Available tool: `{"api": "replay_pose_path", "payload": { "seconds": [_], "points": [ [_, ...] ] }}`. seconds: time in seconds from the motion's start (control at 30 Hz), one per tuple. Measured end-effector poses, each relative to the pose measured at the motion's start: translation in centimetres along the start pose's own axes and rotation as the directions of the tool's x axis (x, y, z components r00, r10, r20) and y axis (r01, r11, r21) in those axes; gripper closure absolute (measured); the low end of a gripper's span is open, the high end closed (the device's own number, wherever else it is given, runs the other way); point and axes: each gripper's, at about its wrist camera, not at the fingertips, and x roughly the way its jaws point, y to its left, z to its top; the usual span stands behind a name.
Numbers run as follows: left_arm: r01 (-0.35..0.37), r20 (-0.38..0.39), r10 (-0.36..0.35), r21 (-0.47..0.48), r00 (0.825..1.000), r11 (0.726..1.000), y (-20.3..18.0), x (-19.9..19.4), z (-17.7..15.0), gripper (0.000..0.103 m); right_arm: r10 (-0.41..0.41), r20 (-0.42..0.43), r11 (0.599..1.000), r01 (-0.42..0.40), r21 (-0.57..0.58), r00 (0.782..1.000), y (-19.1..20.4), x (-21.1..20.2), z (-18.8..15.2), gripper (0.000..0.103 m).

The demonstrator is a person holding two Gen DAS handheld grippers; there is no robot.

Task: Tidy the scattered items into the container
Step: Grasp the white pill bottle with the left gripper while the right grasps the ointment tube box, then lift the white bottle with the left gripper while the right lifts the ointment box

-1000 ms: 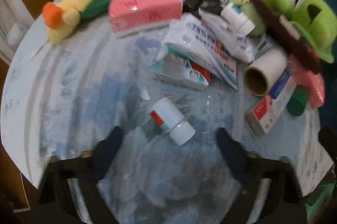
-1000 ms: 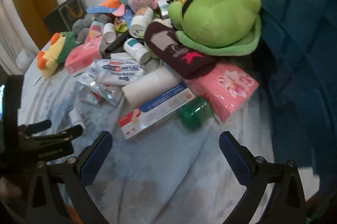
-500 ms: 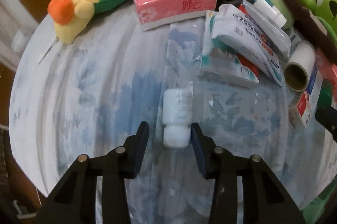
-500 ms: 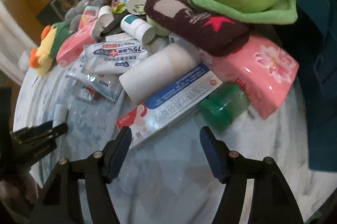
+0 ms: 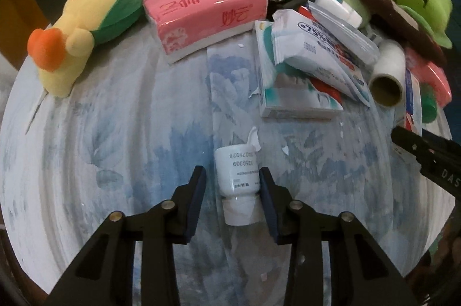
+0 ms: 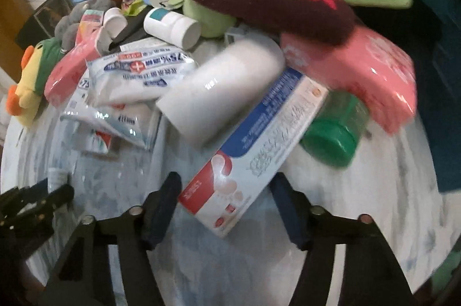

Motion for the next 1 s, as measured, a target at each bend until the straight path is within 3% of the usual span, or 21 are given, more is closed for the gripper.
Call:
{"api": "replay_pose_path", "payload": {
  "seconds": [0.17, 0.3, 0.37, 0.53, 0.63, 0.67, 1.0],
  "points": [
    [0.004, 0.003, -0.005, 0.007, 1.0, 1.0, -0.1, 0.0, 0.1, 0.066, -0.035, -0.013, 0.999, 0.035, 0.011, 0.999, -1.2, -0.8, -1.7, 0.058],
    [-0.004, 0.005, 0.004, 0.01, 1.0, 1.0, -0.4, 0.2, 0.3, 0.066, -0.023, 0.023, 0.999, 0.022, 0.045, 0.999, -2.1, -1.3, -1.2, 0.055],
    [-0.001, 0.002, 0.001, 0.002, 1.0, 1.0, -0.3, 0.3, 0.4, 0.066, -0.022, 0.041, 0.998, 0.02, 0.057, 0.999, -2.5, -1.5, -0.7, 0.047],
    [-0.006, 0.004, 0.006, -0.006, 1.0, 1.0, -0.1, 0.6, 0.5, 0.066, -0.021, 0.051, 0.997, 0.017, 0.073, 0.998, -2.8, -0.4, 0.9, 0.047],
    [-0.014, 0.01, 0.014, -0.003, 1.0, 1.0, -0.1, 0.6, 0.5, 0.07, -0.033, 0.044, 0.999, 0.032, 0.038, 0.998, -2.5, 0.0, 1.0, 0.059],
    [-0.009, 0.013, 0.009, -0.003, 1.0, 1.0, -0.1, 0.4, 0.5, 0.075, -0.038, 0.042, 0.999, 0.037, 0.024, 0.998, -2.4, 0.1, 1.1, 0.059],
    [0.016, 0.099, -0.018, 0.02, 0.995, 1.0, 1.0, -2.6, 0.3, 0.076, -0.002, 0.067, 1.0, 0.002, 0.002, 0.998, -2.2, -3.7, -0.5, 0.062]
  ]
}}
